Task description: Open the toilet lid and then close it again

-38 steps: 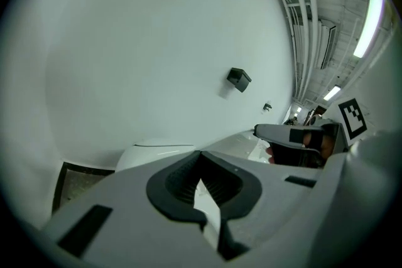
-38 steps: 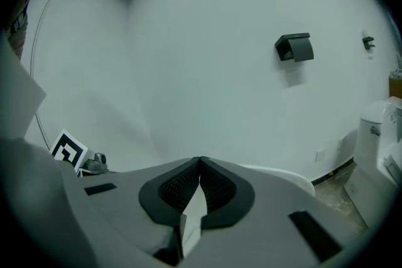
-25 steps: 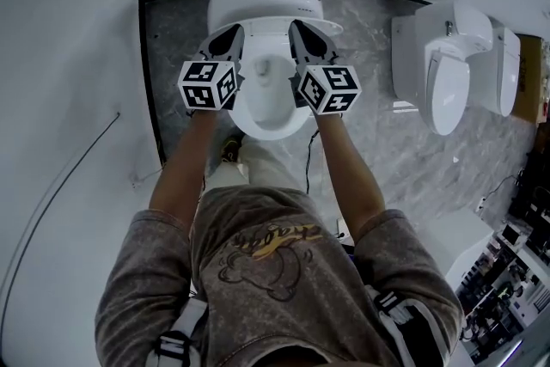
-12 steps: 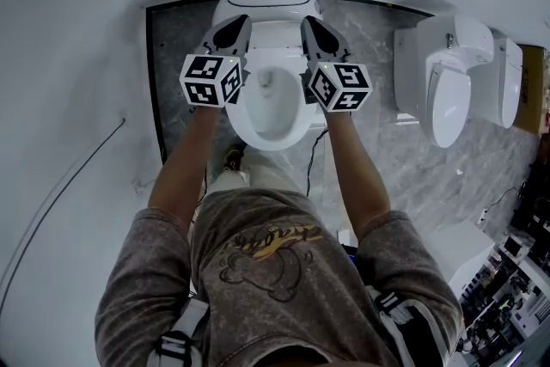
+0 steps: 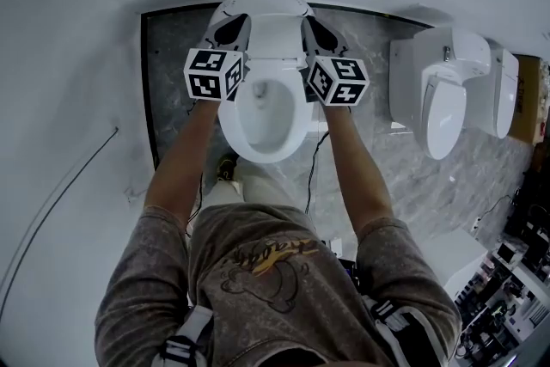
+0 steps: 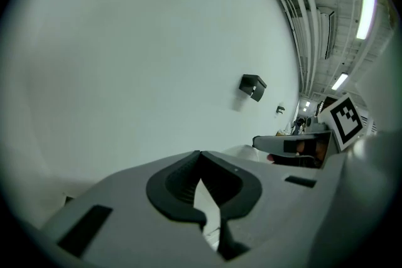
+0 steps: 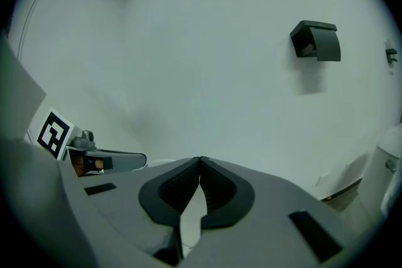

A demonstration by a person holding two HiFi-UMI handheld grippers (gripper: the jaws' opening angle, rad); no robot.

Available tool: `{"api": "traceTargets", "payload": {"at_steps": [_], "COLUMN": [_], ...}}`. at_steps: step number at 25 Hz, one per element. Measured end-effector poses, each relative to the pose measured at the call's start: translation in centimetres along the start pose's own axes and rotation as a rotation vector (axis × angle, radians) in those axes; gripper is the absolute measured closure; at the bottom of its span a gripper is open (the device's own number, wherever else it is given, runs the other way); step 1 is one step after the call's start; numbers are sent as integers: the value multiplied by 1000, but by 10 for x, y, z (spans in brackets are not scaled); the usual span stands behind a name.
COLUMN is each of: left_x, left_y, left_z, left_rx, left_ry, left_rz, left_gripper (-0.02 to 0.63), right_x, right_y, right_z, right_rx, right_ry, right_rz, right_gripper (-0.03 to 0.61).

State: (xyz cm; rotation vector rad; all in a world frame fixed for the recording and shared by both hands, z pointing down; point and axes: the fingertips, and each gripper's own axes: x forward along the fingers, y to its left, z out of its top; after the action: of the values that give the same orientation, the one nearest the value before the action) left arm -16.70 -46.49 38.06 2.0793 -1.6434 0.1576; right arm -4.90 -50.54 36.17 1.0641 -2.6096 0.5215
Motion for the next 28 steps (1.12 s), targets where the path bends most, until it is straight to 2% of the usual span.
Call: {"api": "traceTargets", "payload": {"at_steps": [8,15,20,28], "left_x": [17,20,13,-16], "left_y": [16,21,15,-7], "left_z": [3,3,2,-10], "left_rx": [-26,-52,-72,-45], "left_ry": [-17,-18,-7,20], "left_rz": [40,35,9,-17], "left_gripper": [604,604,604,606], "right_x": [22,28,19,-17], "right_y": [-20,-21,-17,-2], "right_z": [4,5,5,-6], "right_rx": [-8,4,9,12], "right_ry": [-3,21,26,0], "right_rz": [-2,11,17,-27], "right_gripper": [552,552,552,552]}}
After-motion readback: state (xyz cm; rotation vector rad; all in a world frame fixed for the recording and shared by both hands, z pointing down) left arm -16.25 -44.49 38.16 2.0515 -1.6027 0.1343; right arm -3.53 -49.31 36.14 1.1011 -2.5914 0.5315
